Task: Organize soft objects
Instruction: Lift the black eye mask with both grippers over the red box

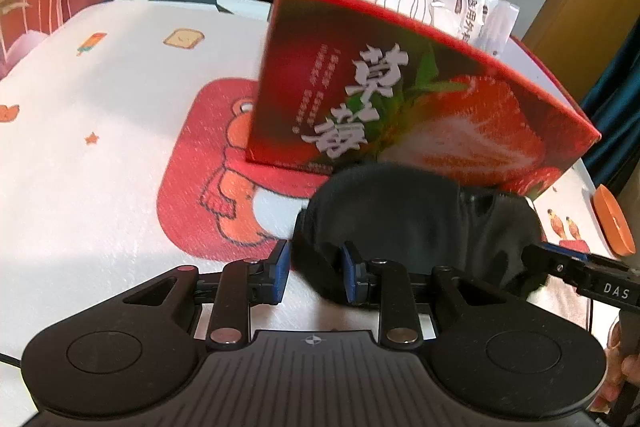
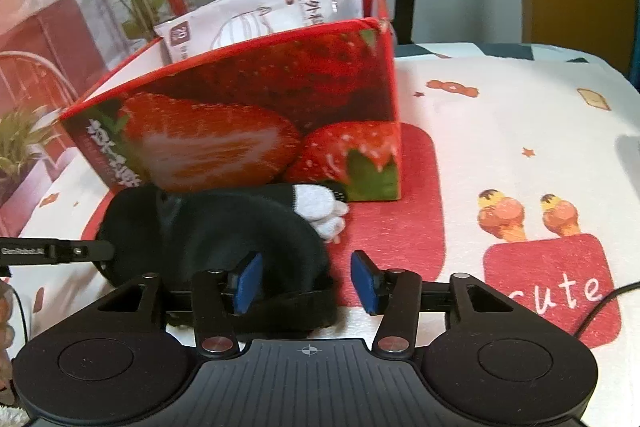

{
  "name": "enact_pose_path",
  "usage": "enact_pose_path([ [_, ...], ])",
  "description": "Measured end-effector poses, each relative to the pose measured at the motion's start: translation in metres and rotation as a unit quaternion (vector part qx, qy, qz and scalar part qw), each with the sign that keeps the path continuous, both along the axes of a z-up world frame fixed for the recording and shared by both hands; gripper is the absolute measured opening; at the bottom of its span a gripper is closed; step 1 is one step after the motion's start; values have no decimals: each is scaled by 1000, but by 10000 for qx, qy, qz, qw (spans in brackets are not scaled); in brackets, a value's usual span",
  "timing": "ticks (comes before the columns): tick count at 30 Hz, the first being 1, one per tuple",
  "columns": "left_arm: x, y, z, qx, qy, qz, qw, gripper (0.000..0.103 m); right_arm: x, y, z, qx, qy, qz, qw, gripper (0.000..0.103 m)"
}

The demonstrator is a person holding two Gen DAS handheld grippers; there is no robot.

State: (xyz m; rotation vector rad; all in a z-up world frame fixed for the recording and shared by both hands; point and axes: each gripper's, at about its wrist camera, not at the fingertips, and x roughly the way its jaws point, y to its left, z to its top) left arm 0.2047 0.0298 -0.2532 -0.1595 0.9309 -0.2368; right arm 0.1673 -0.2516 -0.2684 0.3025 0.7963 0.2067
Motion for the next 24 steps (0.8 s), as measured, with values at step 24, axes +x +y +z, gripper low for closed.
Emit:
enact_pose_path([
  [24, 13, -7, 2, 177, 11, -329, 9993, 15, -7, -2, 4, 76, -1, 150, 9999, 13],
])
